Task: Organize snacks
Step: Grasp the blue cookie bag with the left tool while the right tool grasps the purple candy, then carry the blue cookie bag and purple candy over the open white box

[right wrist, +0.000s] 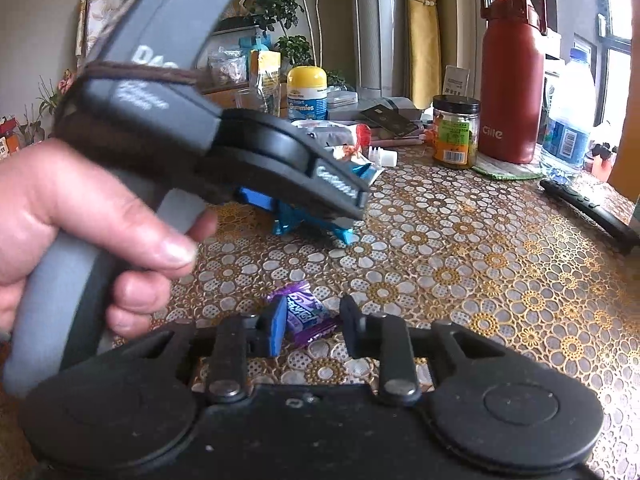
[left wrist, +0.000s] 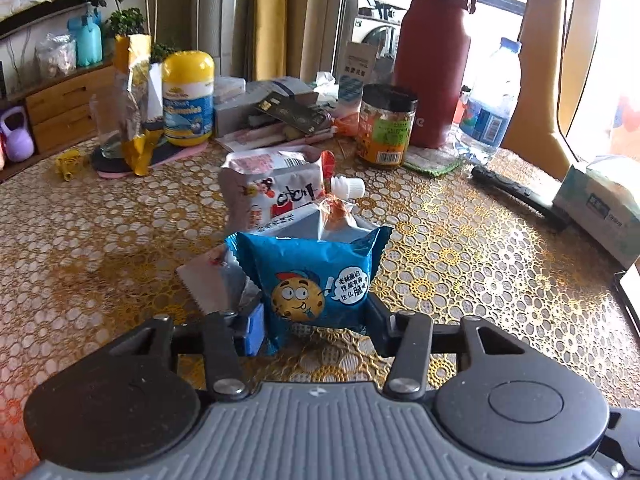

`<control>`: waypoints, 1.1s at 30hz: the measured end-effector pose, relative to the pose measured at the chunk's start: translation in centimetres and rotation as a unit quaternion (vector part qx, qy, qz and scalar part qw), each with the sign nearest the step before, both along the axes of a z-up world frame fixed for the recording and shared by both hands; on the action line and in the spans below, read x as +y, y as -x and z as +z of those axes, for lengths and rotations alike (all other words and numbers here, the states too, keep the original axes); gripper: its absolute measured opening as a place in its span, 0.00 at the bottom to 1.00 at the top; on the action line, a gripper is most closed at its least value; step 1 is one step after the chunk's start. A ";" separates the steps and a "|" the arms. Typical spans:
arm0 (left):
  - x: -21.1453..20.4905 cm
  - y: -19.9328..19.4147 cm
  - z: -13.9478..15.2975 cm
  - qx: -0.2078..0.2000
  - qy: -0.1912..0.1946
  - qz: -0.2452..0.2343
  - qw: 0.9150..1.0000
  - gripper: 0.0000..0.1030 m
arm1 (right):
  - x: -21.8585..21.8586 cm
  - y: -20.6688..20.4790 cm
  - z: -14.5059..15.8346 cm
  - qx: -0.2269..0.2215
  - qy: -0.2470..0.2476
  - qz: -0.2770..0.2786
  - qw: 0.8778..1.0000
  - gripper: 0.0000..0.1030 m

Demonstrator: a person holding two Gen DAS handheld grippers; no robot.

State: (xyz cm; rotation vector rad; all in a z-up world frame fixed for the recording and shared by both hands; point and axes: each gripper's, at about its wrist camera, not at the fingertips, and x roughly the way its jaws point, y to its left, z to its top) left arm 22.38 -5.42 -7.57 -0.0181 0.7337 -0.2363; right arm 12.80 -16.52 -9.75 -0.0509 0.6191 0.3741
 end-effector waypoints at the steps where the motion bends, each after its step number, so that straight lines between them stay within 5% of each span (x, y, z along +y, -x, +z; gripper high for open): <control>1: 0.2 0.3 0.2 -0.003 0.003 0.001 1.000 0.48 | 0.0 0.1 0.0 -0.001 0.001 -0.004 1.000 0.26; 5: 0.8 2.1 1.2 -0.018 -0.002 0.006 1.000 0.47 | 0.0 0.4 0.1 -0.003 0.000 -0.006 1.000 0.18; 33: 7.6 19.5 7.8 -0.092 0.017 0.090 0.992 0.47 | 0.7 7.5 6.9 -0.048 -0.038 -0.008 0.998 0.16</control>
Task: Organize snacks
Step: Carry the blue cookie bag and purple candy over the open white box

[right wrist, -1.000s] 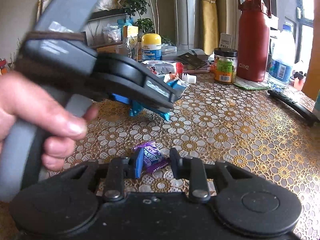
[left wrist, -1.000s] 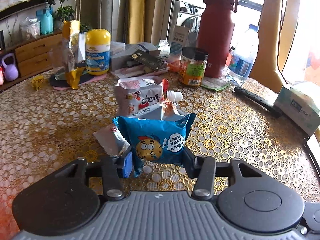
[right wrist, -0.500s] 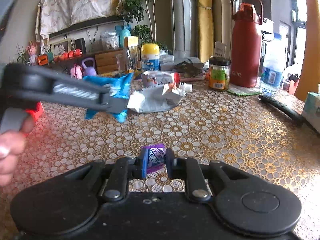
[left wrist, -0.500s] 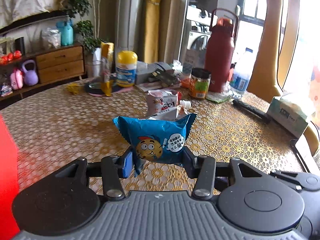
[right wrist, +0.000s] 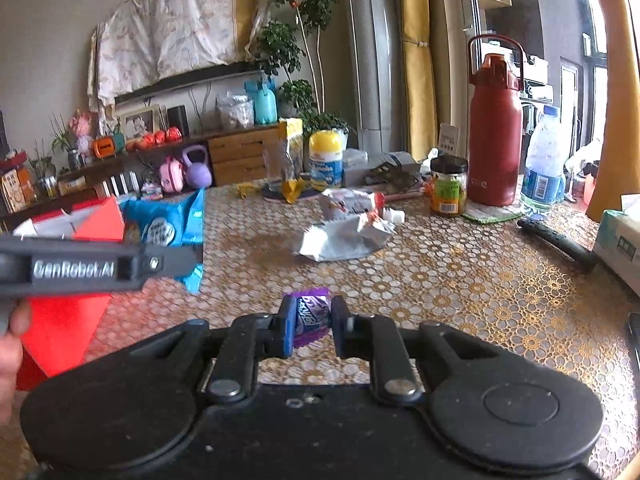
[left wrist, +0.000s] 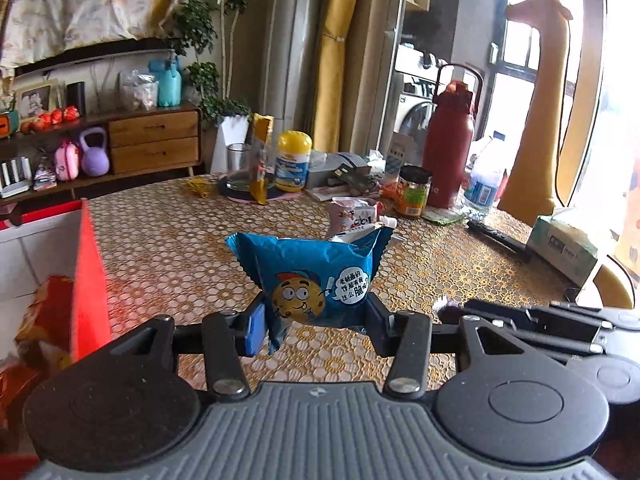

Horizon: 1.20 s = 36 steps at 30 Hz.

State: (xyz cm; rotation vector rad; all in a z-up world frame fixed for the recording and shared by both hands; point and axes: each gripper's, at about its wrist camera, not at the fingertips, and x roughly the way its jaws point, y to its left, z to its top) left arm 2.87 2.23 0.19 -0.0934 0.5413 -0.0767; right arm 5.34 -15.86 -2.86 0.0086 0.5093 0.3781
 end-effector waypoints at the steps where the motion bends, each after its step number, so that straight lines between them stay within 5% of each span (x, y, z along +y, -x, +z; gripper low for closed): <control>1: 0.3 0.5 0.1 -0.001 0.001 0.004 1.000 0.47 | 0.2 0.3 0.3 -0.003 -0.001 0.002 1.000 0.16; 12: 3.5 4.9 1.0 -0.014 0.009 0.057 0.998 0.47 | 2.9 3.3 3.5 -0.042 -0.016 0.039 0.998 0.16; 36: 5.6 9.7 2.0 -0.028 0.004 0.101 0.994 0.47 | 5.7 7.0 4.7 -0.062 -0.026 0.084 0.994 0.17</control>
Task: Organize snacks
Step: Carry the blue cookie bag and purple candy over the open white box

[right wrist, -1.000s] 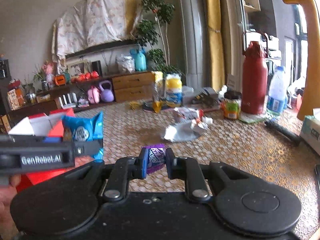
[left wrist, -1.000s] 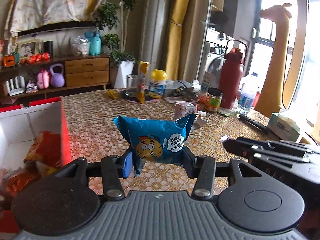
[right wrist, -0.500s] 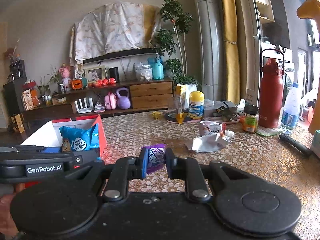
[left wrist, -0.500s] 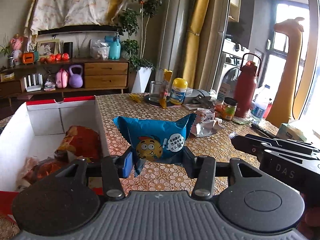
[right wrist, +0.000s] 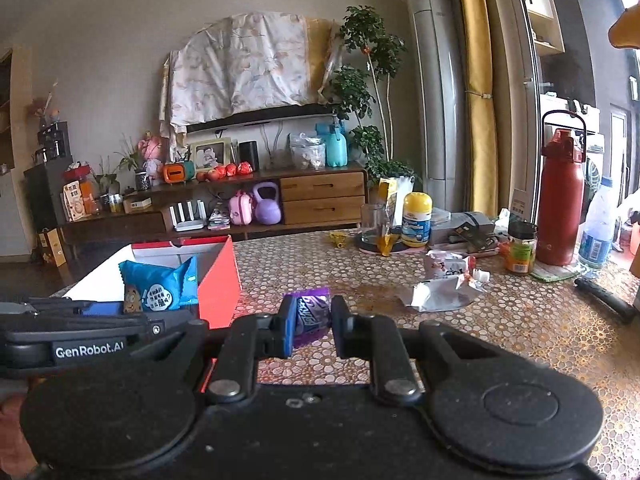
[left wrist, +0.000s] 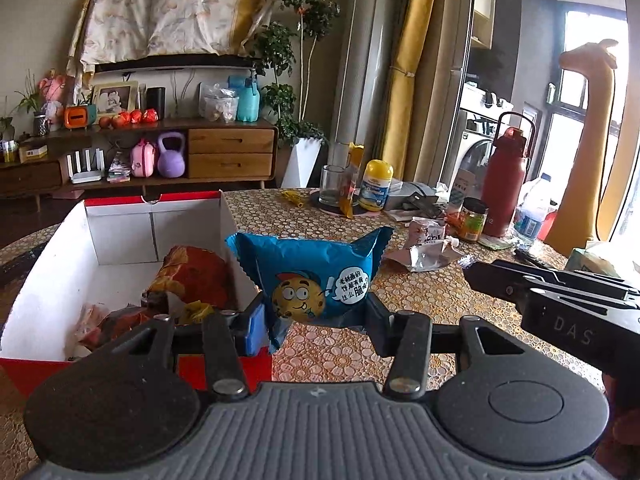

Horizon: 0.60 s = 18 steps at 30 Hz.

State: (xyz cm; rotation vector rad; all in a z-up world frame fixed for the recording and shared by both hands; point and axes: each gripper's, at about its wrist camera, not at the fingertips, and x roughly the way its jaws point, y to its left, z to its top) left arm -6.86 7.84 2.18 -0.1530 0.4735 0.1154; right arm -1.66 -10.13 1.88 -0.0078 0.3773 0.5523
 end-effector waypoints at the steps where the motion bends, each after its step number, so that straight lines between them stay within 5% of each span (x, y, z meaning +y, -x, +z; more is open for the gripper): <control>1: 0.0 0.0 0.0 0.001 0.001 0.000 1.000 0.47 | 0.1 0.0 0.0 0.000 0.000 0.001 1.000 0.17; 18: 4.8 0.3 0.5 -0.006 0.009 0.046 0.999 0.47 | 5.1 -1.0 0.4 0.012 0.014 0.048 0.999 0.16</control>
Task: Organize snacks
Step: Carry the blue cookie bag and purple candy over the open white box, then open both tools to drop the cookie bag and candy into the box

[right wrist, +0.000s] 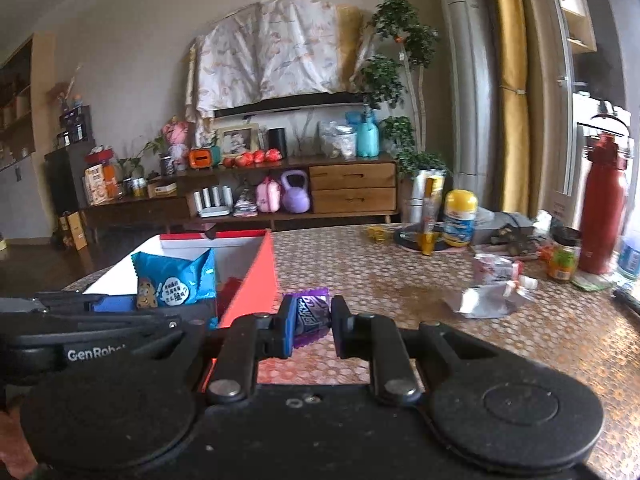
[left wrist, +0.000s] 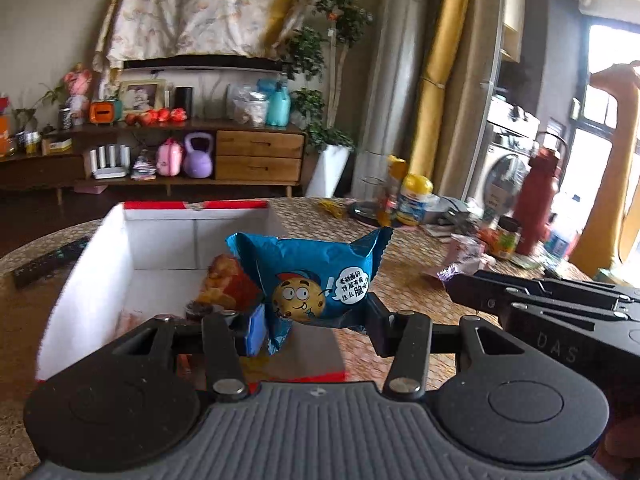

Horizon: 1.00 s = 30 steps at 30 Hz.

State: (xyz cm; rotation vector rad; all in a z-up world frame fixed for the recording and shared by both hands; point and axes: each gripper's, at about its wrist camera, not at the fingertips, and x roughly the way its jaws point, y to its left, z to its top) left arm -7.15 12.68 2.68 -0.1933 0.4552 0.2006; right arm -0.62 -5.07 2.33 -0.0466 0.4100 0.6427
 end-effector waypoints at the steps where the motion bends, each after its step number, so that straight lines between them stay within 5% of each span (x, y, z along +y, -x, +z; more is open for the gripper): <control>1: 0.5 0.1 0.0 -0.001 0.001 0.006 1.000 0.47 | 0.5 0.0 0.1 0.000 0.001 0.006 1.000 0.16; 20: 12.4 -4.5 -0.2 0.039 0.002 0.085 0.996 0.48 | 11.6 -1.2 -0.7 0.021 0.043 0.116 0.992 0.17; 30: 14.6 -8.0 -2.4 0.131 0.024 0.085 0.987 0.48 | 13.8 -2.0 -2.4 0.062 0.063 0.123 0.988 0.17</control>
